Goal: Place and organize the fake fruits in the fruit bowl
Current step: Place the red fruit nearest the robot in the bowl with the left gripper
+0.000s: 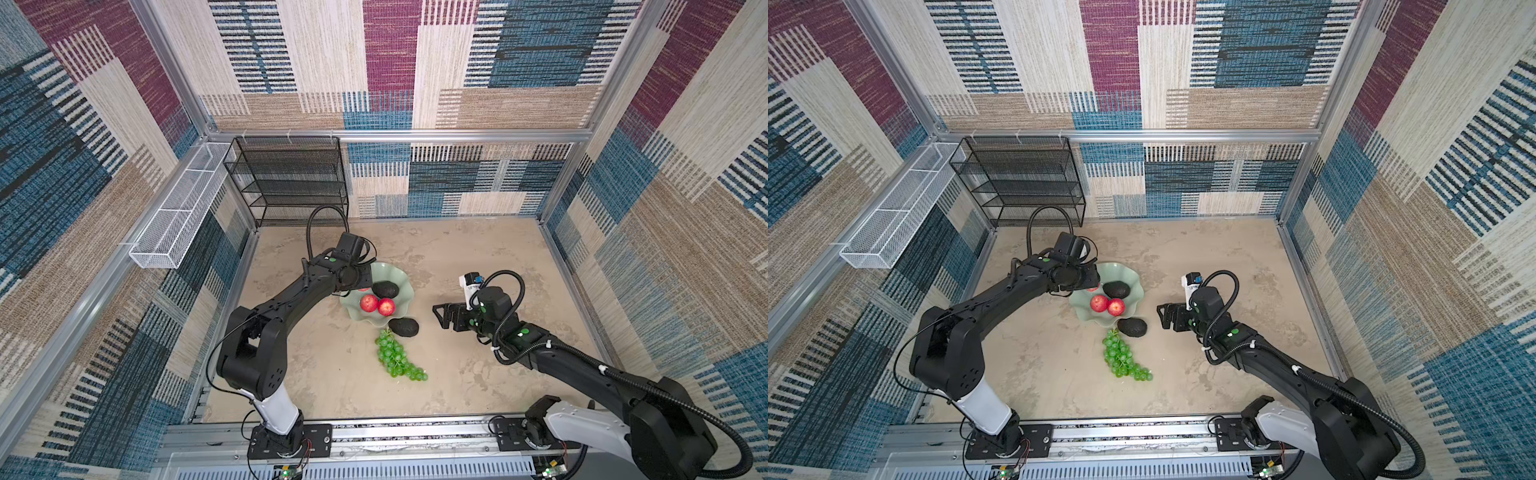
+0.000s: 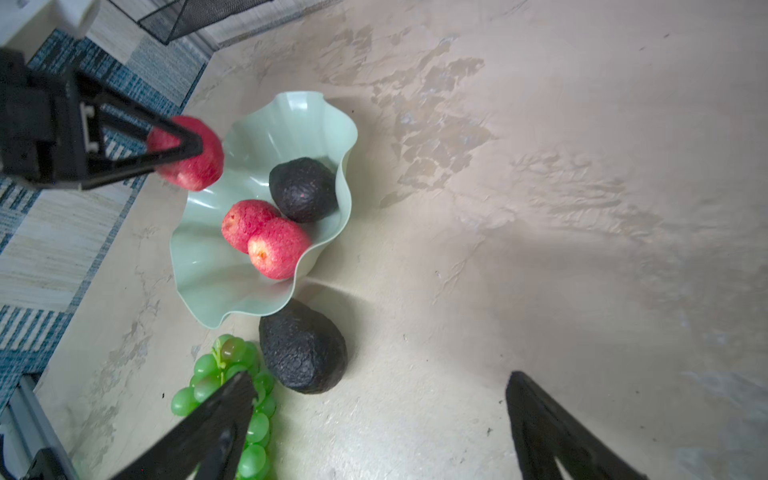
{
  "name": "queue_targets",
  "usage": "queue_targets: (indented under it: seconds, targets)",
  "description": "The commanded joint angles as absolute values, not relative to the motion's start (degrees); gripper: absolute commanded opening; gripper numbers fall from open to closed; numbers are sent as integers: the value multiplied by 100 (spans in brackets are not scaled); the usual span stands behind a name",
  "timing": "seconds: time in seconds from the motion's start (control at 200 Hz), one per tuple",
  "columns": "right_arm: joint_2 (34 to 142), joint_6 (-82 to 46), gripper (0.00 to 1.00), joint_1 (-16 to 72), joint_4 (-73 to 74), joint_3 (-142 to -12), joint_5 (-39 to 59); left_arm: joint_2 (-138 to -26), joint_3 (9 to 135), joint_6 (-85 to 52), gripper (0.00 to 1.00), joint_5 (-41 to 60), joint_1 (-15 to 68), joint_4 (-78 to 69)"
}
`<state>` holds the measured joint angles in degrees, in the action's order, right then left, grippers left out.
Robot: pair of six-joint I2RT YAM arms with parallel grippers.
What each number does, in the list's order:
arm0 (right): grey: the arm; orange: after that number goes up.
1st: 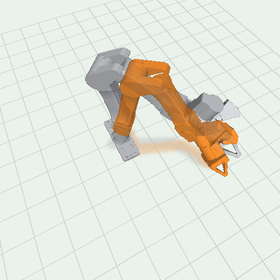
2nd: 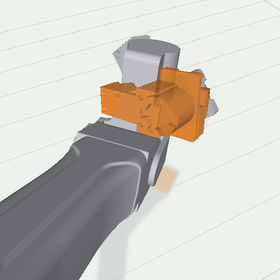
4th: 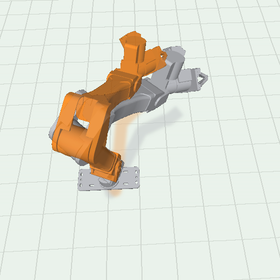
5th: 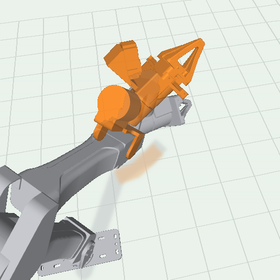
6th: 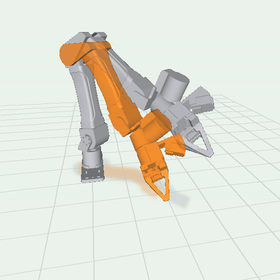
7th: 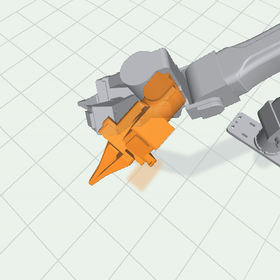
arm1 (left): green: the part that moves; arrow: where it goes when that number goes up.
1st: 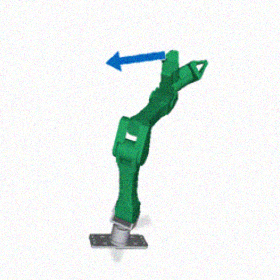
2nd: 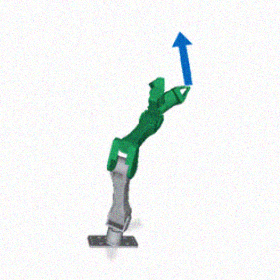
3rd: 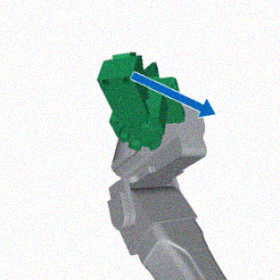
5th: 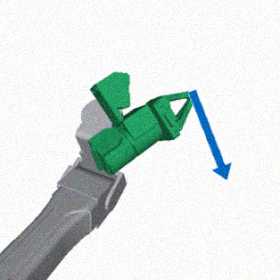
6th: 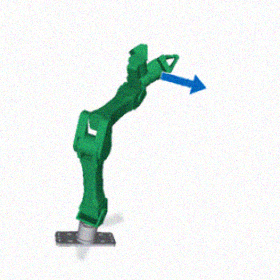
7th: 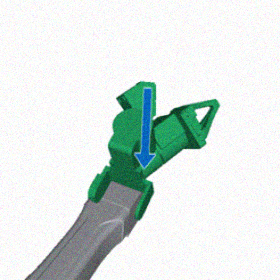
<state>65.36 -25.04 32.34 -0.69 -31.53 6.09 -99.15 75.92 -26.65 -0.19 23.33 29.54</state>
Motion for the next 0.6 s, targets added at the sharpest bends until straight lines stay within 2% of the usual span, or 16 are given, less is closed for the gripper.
queue_targets:
  seconds: [0.0,0.2,0.406,0.591]
  targets:
    - [6664,-2306,96,3397,405,-3073,917,-10244,7889,-2570,53,91,2286,2904]
    - [7091,-1913,96,3788,866,-2984,1141,-10810,8318,-2652,57,122,2186,3119]
    - [7476,-1608,96,3929,1329,-2917,1115,-10958,8491,-2697,74,211,2180,3261]
    - [7805,-1320,95,3972,1645,-2932,1097,-10725,8489,-2687,76,230,2155,3301]
